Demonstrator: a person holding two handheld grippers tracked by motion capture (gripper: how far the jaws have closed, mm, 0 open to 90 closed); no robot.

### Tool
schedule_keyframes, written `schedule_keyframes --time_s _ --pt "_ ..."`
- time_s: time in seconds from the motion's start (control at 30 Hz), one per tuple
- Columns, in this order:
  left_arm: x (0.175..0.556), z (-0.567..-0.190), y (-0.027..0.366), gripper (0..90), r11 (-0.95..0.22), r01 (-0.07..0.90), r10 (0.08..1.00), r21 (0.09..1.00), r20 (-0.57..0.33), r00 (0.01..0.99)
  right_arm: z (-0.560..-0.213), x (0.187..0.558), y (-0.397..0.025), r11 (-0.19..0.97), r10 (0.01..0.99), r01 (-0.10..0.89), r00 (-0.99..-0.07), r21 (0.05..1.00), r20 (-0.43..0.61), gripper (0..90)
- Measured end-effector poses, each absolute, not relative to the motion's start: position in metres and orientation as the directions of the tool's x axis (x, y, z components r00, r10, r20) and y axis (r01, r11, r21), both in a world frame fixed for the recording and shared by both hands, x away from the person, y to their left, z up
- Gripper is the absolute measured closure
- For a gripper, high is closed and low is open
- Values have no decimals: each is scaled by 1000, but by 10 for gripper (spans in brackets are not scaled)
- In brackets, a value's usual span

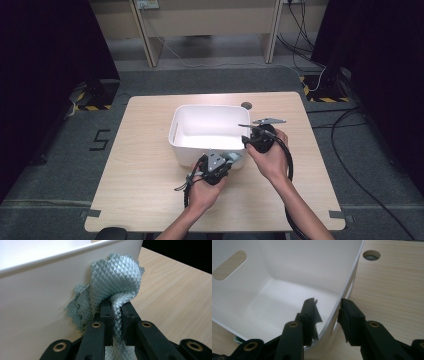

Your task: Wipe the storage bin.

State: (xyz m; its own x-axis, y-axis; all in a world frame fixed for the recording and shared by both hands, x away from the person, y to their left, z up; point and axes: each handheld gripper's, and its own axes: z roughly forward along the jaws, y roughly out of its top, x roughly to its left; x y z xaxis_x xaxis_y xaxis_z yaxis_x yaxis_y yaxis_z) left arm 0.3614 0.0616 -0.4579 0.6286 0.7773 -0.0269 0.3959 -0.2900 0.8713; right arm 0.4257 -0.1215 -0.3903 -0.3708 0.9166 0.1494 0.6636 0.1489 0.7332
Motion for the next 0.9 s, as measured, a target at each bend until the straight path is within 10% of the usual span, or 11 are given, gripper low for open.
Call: schedule_keyframes --time_s 0.9 --pt "364 -477 55 819 -303 438 791 846 -34 611 -391 427 -121 140 919 662 -363 736 152 663"
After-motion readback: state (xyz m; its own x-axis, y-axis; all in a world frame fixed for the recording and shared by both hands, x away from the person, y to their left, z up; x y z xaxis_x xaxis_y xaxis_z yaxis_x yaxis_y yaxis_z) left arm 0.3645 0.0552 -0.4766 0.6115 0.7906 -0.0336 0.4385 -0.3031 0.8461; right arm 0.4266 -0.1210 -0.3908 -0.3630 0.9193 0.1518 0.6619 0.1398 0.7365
